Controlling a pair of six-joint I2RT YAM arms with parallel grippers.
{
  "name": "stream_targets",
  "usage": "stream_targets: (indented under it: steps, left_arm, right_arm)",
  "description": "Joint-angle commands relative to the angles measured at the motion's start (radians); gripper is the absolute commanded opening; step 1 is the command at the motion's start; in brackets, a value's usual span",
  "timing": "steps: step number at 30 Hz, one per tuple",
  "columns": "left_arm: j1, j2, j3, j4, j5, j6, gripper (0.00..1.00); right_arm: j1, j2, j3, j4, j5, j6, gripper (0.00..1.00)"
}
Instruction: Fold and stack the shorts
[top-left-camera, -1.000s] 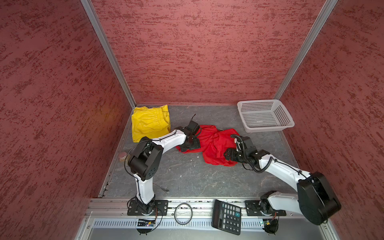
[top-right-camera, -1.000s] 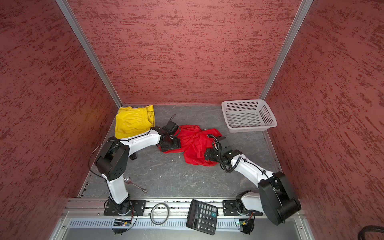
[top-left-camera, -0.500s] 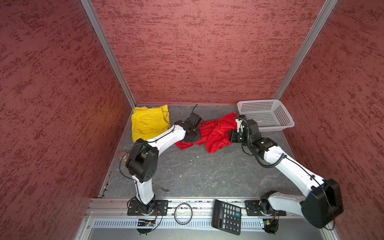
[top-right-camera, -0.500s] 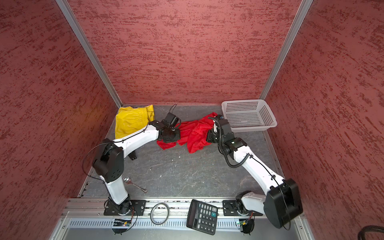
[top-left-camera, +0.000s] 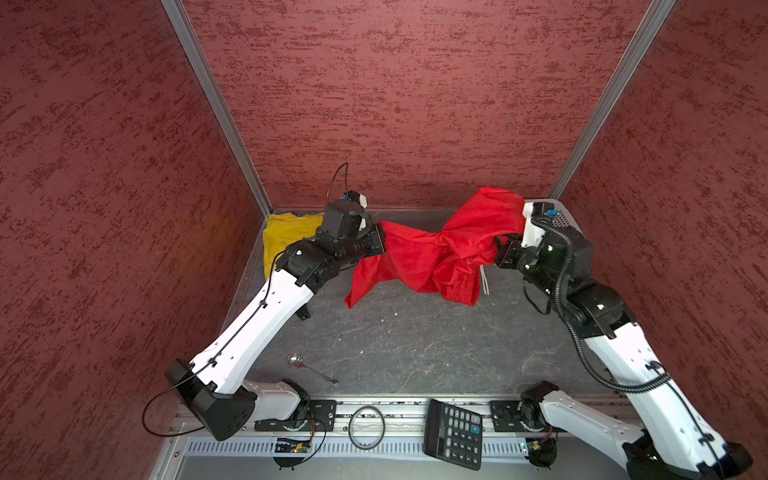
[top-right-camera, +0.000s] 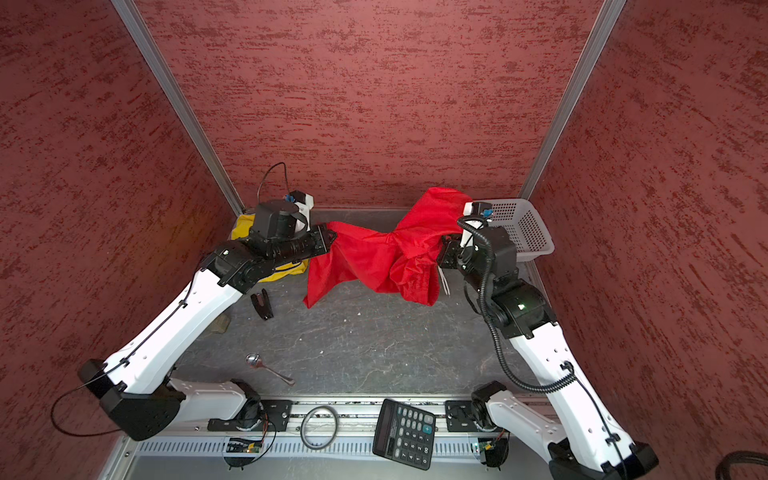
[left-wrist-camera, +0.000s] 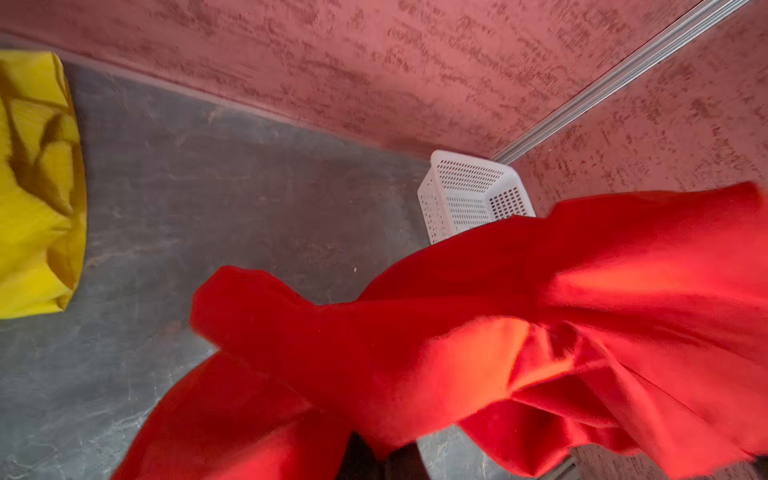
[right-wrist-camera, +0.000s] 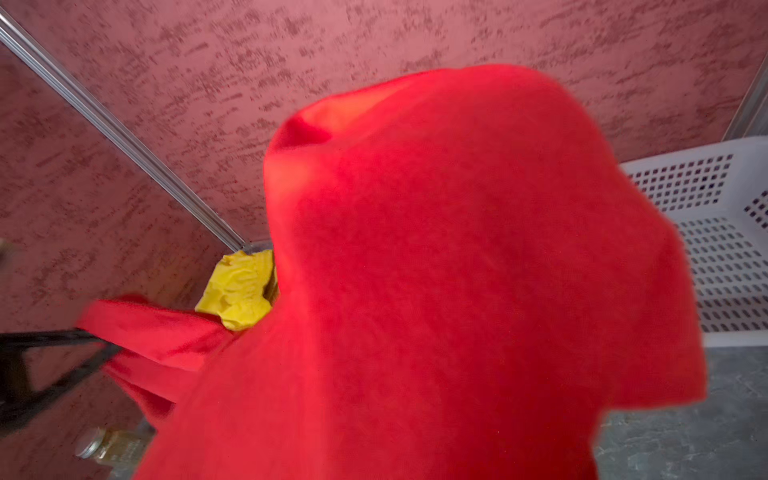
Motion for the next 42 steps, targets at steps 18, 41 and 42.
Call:
stream_targets:
  steps: [18, 41, 42]
  left_arm:
    - [0.040, 0.383, 0.080, 0.287, 0.338, -0.101, 0.00]
    - [0.464, 0.155, -0.270, 0.384, 0.349, -0.141, 0.86]
    - [0.463, 0.153, -0.277, 0.375, 0.344, -0.139, 0.88]
  right_arm:
    - [0.006, 0.159, 0.396, -0.081, 0.264, -0.124, 0.00]
    - [0.455, 0.673, -0.047, 0.311, 0.213, -0.031, 0.60]
    - [0.476, 0.699, -0.021, 0.316, 0.195, -0.051, 0.70]
